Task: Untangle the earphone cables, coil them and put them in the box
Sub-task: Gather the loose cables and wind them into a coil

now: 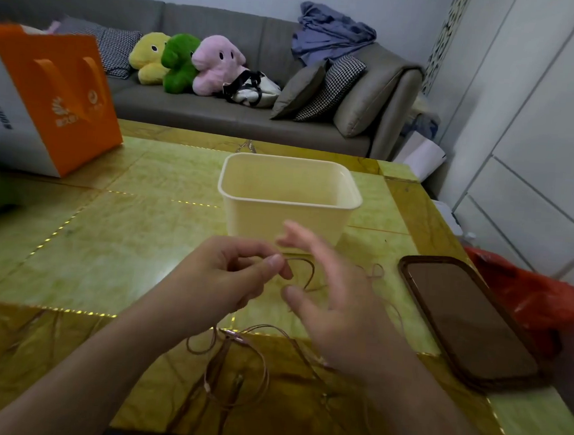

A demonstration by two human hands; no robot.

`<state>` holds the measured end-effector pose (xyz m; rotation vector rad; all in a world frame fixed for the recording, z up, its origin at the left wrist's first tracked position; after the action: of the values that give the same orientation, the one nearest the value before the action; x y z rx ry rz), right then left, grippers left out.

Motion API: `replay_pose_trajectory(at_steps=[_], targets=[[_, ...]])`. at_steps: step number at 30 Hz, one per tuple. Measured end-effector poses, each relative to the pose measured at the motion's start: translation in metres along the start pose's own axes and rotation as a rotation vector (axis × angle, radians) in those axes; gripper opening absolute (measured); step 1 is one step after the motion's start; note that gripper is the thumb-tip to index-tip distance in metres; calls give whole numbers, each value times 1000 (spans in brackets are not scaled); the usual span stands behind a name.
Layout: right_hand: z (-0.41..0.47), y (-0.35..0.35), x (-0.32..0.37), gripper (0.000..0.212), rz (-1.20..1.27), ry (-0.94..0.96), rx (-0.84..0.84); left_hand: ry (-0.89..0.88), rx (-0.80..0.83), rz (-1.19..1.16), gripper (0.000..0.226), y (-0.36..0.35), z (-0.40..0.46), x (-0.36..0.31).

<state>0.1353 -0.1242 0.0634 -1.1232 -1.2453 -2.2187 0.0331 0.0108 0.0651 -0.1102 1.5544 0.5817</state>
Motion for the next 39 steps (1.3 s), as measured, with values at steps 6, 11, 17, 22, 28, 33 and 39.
replay_pose_trajectory(at_steps=[6,11,17,22,28,33,39], targets=[[4,18,-23,31,295,-123,-251,44,-37,204,34,13,0,8],[-5,68,-43,36,675,-234,-703,71,-40,157,34,25,4,14],[-14,91,-75,32,735,-365,-991,10,-70,59,25,32,5,14],[-9,71,-65,31,8,-560,-614,-31,-92,-4,25,28,7,15],[-2,7,1,89,-54,48,-10,-57,-15,130,20,4,6,11],[-3,-16,-6,33,276,-136,130,-75,-40,202,22,6,6,13],[3,23,-22,31,896,-221,-242,-29,-91,108,47,24,5,13]])
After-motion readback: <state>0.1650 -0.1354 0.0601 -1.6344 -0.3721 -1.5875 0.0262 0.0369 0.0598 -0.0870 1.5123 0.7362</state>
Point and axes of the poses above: each hand's wrist, its own z-axis towards the middle knuckle, its own y-axis out of the back of the hand, x = y × z, the point moved 5 cm from there along z, towards the middle knuckle, and after that the axes turned 5 degrees about z, right-handed, at the moved point
